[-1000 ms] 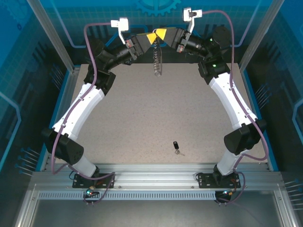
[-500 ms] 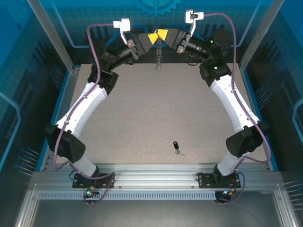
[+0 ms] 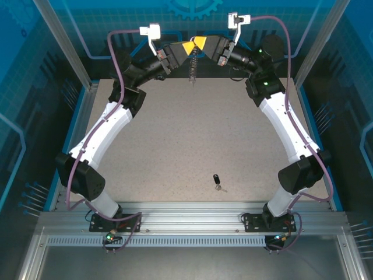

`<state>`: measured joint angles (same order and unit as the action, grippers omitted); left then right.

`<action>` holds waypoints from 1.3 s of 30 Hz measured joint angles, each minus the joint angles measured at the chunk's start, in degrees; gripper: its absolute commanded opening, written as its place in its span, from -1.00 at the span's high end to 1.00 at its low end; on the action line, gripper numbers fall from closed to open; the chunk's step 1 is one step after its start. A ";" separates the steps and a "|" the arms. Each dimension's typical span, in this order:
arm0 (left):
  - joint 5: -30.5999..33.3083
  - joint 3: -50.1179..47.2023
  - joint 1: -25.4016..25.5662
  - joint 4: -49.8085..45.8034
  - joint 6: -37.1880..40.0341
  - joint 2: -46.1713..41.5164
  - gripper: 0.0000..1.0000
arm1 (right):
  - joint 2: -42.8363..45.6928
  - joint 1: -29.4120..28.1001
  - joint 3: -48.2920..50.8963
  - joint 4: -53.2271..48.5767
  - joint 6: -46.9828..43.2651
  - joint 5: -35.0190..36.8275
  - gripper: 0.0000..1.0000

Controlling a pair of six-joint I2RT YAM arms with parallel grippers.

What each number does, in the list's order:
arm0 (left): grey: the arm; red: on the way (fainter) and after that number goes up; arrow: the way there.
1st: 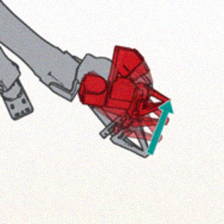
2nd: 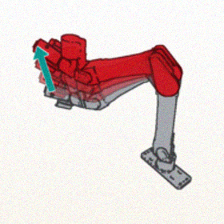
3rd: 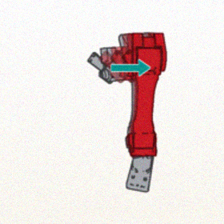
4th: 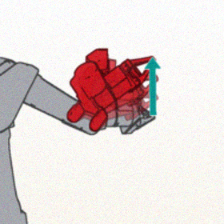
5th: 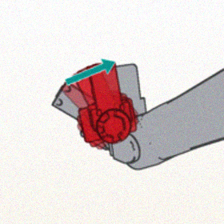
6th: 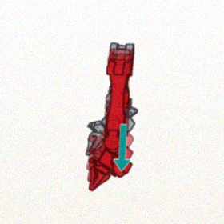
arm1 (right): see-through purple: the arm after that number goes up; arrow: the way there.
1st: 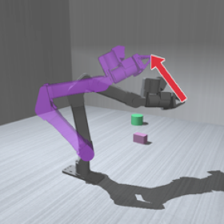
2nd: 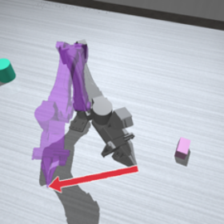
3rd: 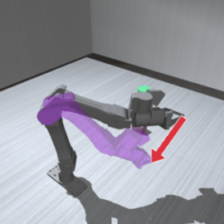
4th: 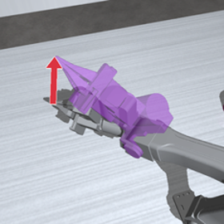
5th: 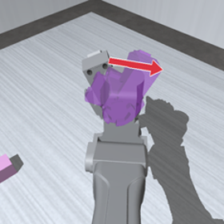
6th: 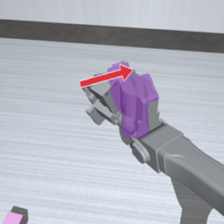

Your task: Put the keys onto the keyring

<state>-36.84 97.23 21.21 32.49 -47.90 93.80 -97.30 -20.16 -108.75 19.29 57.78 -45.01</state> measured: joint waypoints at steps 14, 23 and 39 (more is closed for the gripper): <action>-3.82 -0.09 -1.25 -3.98 3.34 0.02 1.00 | 1.20 7.76 0.52 -8.20 -1.79 -0.81 -0.10; -11.47 4.81 -2.32 -17.05 10.29 0.02 1.00 | -0.11 5.86 -17.66 -36.98 -23.10 -3.74 -0.09; -19.08 12.55 -2.36 -35.71 20.76 0.57 1.00 | -4.74 3.15 -22.10 -54.27 -36.72 -6.60 0.03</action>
<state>-55.92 109.78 18.85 -3.22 -27.14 94.37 -102.04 -17.02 -130.85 -34.98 21.06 -51.62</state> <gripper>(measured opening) 0.052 0.490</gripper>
